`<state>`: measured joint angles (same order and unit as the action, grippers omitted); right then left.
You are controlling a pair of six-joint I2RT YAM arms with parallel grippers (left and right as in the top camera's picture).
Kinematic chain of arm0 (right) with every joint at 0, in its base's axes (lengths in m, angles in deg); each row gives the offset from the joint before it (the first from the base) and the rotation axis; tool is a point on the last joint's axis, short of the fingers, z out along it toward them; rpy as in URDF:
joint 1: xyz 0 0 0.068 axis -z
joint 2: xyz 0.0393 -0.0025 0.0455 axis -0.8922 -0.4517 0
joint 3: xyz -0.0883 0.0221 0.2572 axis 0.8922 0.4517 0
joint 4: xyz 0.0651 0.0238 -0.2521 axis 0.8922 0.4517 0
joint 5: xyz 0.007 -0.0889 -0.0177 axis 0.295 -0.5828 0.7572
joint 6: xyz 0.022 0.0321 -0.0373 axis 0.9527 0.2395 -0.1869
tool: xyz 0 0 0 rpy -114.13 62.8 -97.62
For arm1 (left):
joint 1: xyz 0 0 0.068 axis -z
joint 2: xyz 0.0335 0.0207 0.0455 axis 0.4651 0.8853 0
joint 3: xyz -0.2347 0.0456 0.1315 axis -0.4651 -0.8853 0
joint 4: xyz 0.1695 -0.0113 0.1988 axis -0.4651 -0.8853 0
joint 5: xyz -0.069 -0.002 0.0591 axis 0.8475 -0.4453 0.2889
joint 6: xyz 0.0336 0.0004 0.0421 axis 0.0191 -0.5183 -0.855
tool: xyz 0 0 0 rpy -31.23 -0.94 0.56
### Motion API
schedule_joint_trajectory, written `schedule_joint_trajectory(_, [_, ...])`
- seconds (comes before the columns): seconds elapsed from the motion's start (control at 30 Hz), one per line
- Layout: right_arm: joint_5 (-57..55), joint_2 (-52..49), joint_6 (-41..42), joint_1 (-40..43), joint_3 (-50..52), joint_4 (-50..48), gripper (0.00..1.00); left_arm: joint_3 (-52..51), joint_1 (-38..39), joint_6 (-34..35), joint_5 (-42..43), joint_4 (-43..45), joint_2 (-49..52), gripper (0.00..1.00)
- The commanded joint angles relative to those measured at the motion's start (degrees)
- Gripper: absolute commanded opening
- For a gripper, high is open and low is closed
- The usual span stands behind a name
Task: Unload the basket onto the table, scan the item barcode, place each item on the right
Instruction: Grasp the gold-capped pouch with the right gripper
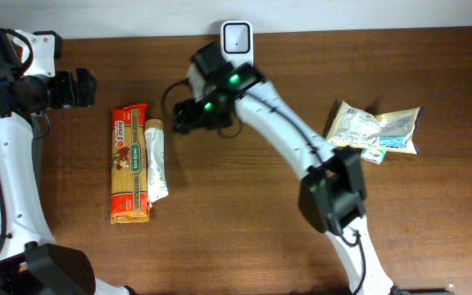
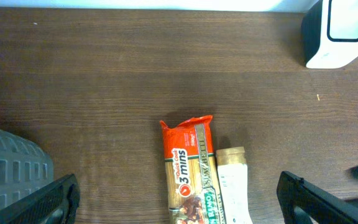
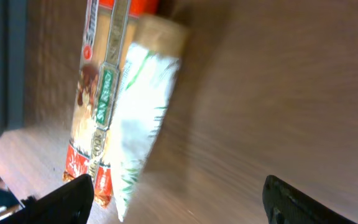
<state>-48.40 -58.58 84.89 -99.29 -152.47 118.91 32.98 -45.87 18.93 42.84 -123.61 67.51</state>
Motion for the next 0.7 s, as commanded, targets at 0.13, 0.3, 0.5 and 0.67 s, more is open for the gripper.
schedule_joint_trajectory(0.13, [0.1,-7.8,4.6,-8.6,0.2,-7.2,0.83,0.3,-0.4,-0.9,0.4,0.0,-1.2,0.99])
schedule_joint_trajectory(0.3, [0.1,-13.2,6.3,-10.3,0.2,-7.7,0.76,0.3,-0.4,-0.9,0.5,0.0,-1.2,0.99])
schedule_joint_trajectory(0.5, [1.7,-13.9,6.3,-9.3,0.2,-7.5,0.15,0.3,-0.4,-0.9,0.5,0.0,-1.2,0.99])
schedule_joint_trajectory(0.67, [20.0,-12.2,-3.9,-0.2,0.2,-3.8,0.04,0.3,-0.4,-0.9,0.5,0.0,-1.2,0.99])
